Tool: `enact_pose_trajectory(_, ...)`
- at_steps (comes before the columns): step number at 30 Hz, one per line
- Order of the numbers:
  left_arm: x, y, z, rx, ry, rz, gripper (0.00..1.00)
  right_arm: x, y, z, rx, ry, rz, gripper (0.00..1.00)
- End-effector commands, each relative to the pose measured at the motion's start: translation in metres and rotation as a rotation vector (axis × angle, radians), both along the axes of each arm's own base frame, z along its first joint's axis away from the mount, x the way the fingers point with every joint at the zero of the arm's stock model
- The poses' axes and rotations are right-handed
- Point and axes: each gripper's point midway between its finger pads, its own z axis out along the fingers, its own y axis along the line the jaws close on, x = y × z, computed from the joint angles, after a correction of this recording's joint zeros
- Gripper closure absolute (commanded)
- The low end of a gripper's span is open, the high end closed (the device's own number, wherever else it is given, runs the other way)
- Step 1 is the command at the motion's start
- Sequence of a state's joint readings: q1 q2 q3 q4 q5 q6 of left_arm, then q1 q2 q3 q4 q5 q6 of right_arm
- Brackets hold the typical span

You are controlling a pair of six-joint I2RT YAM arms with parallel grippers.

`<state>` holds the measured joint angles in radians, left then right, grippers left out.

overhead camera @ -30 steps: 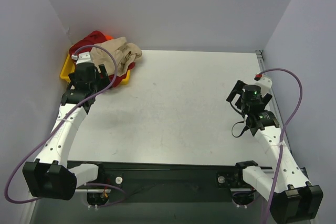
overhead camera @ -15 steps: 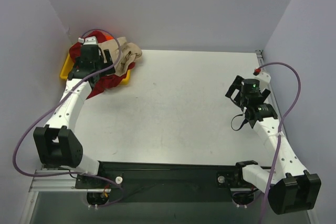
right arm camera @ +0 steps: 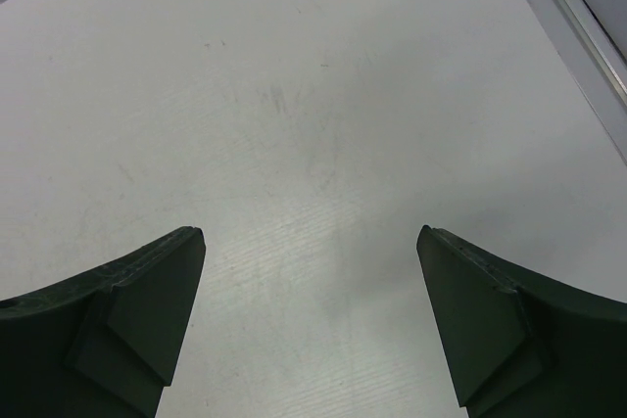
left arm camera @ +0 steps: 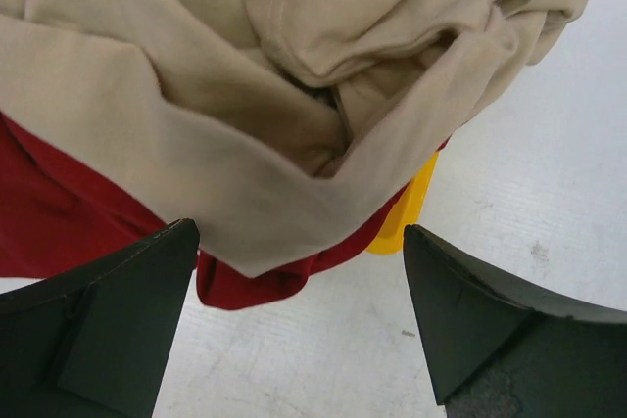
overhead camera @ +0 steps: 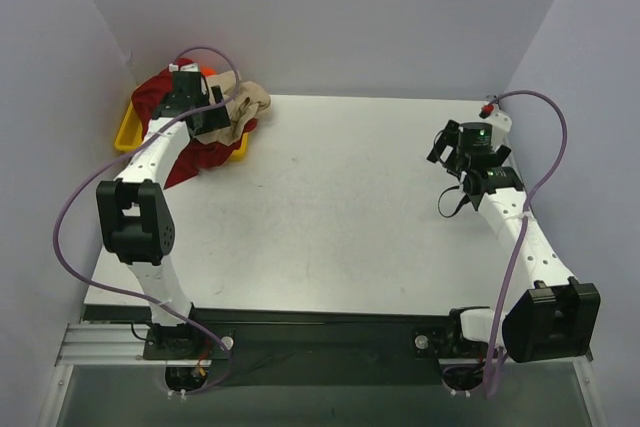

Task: Fold and stack the t-shirts
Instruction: Grab crumpled tshirt from bin with the left arm

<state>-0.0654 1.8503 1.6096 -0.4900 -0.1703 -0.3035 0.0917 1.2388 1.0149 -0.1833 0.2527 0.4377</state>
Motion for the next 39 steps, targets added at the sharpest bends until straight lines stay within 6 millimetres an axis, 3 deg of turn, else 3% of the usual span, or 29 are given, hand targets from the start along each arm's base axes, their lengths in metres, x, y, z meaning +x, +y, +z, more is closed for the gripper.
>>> enact_pose_trajectory(1, 0.026, 0.0, 0.021, -0.014, -0.069, 0.01, 0.03, 0.012, 0.0, 0.018, 0.003, -0.04, 0.008, 0.04)
enact_pose_trajectory(6, 0.038, -0.001, 0.019, -0.008, -0.074, 0.001, 0.18, 0.014, -0.002, 0.013, 0.006, -0.026, 0.007, 0.04)
enact_pose_trajectory(10, 0.045, -0.005, 0.021, -0.016, -0.091, -0.015, 0.59, 0.017, -0.002, 0.009, 0.015, -0.013, 0.007, 0.05)
enact_pose_trajectory(11, 0.045, -0.004, 0.024, -0.019, -0.096, -0.011, 0.8, 0.017, 0.0, 0.009, 0.021, -0.012, 0.011, 0.05)
enact_pose_trajectory(14, 0.048, -0.004, 0.044, -0.022, -0.146, -0.005, 1.0, 0.018, 0.002, 0.009, 0.034, -0.014, 0.02, 0.05)
enact_pose_trajectory(16, 0.048, -0.007, 0.057, -0.035, -0.186, -0.021, 1.0, 0.017, 0.002, 0.008, 0.036, -0.012, 0.02, 0.06)
enact_pose_trajectory(17, 0.049, -0.01, 0.077, -0.044, -0.247, -0.032, 1.0, 0.015, 0.002, 0.009, 0.035, -0.014, 0.019, 0.06)
enact_pose_trajectory(19, 0.046, -0.012, 0.093, -0.057, -0.296, -0.043, 1.0, 0.012, 0.001, 0.007, 0.036, -0.012, 0.015, 0.06)
enact_pose_trajectory(20, 0.044, -0.012, 0.115, -0.067, -0.356, -0.039, 1.0, 0.012, 0.001, 0.008, 0.038, -0.016, 0.015, 0.06)
enact_pose_trajectory(22, 0.042, -0.012, 0.134, -0.077, -0.407, -0.03, 1.0, 0.01, 0.002, 0.007, 0.042, -0.015, 0.018, 0.06)
enact_pose_trajectory(26, 0.036, -0.017, 0.191, -0.126, -0.56, -0.047, 1.0, 0.006, 0.004, 0.005, 0.061, -0.018, 0.02, 0.06)
enact_pose_trajectory(35, 0.015, -0.051, 0.296, -0.257, -0.847, -0.226, 1.0, -0.003, 0.005, 0.009, 0.071, -0.034, 0.024, 0.07)
enact_pose_trajectory(39, -0.004, -0.084, 0.338, -0.323, -0.977, -0.429, 1.0, -0.007, 0.004, 0.011, 0.071, -0.043, 0.02, 0.07)
